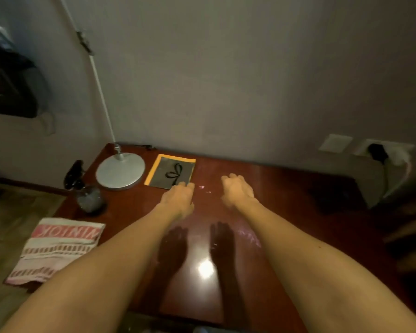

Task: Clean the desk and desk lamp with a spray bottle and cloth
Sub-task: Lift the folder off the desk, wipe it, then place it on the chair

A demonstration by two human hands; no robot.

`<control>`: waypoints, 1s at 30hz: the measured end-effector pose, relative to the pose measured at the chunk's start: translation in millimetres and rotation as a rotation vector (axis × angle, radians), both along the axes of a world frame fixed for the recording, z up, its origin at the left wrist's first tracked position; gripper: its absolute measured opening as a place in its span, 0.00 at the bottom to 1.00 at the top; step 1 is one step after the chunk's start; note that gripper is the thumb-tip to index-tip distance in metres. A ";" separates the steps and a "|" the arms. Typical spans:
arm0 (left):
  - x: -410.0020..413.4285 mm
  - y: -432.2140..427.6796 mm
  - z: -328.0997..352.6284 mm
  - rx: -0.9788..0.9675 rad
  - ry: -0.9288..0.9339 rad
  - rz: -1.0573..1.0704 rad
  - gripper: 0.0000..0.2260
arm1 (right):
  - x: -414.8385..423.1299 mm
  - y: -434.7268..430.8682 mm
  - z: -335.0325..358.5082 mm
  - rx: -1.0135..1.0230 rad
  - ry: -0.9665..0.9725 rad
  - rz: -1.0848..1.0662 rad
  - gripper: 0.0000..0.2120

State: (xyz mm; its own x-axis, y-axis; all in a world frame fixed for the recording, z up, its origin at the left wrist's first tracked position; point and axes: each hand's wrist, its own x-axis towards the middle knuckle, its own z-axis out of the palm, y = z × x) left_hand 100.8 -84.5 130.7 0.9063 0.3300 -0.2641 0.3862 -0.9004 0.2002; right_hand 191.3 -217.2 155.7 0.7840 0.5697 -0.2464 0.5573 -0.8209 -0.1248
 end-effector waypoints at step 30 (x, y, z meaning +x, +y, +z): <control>66.9 -9.9 -9.6 0.039 0.075 -0.264 0.19 | 38.8 -96.4 -6.6 -0.072 0.020 -0.372 0.22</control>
